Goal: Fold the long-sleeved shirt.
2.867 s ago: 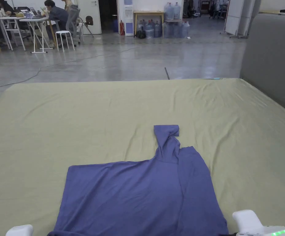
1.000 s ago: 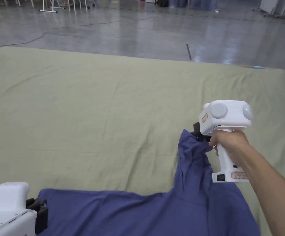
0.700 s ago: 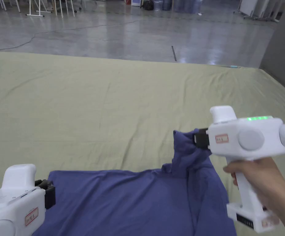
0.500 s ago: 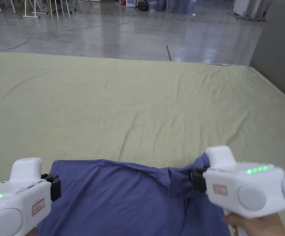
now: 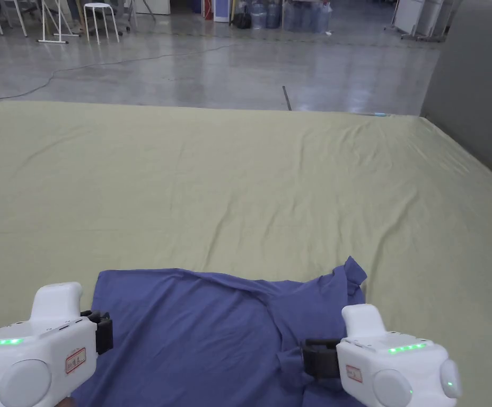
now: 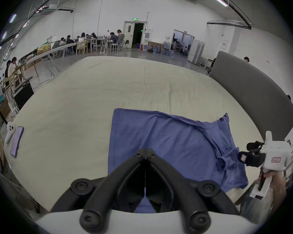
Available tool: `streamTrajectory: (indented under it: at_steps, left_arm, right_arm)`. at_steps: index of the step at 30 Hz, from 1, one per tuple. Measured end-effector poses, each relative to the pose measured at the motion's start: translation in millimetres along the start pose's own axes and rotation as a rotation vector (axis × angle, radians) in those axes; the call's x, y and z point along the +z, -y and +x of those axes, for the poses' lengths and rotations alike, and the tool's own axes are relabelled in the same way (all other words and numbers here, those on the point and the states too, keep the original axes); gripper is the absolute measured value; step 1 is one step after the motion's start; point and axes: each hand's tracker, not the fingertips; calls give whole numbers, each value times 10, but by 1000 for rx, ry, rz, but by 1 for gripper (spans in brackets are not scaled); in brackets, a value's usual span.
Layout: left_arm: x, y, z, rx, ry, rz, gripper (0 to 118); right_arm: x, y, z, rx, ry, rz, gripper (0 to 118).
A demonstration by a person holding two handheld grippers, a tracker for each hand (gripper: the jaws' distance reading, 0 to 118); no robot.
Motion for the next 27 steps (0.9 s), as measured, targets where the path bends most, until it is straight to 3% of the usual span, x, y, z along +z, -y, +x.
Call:
streamTrajectory:
  at_steps: [3, 4, 5, 6, 8, 14, 18, 19, 20, 21, 22, 27]
  left_arm:
    - [16, 15, 13, -4, -1, -1, 0]
    - [23, 21, 20, -5, 1, -1, 0]
    - [37, 31, 35, -6, 4, 0, 0]
    - [47, 46, 49, -6, 8, 1, 0]
    - [45, 67, 67, -8, 18, 3, 0]
    - [-116, -19, 77, -24, 27, -17, 0]
    - [-634, -454, -38, -19, -7, -45, 0]
    - [-846, -576, -70, -22, -40, -76, 5]
    - [-1050, -680, -100, -26, -72, -97, 39]
    - [-1268, -781, -142, -34, -94, -114, 83]
    - [-1525, -865, -201, -52, -109, -160, 106]
    - [-2446, -1055, -477, -12, -205, -312, 104]
  right_arm:
    - [270, -116, 97, -43, -7, 37, 112]
    - [358, -124, 145, -65, -13, 44, 97]
    - [419, -131, 181, -88, -13, 52, 32]
    - [464, -136, 219, -110, -8, 63, 2]
    - [504, -118, 235, -125, 69, 60, 2]
    - [388, -134, 374, -160, 24, 9, 2]
    - [261, -237, 394, -151, 25, -10, 2]
    - [210, -272, 395, -148, 26, -15, 2]
    - [289, -310, 335, -145, 26, -15, 2]
    - [266, -336, 325, -144, 23, -17, 2]
    - [230, -359, 318, -145, 20, -20, 2]
    - [46, -354, 316, -170, 10, -49, 2]
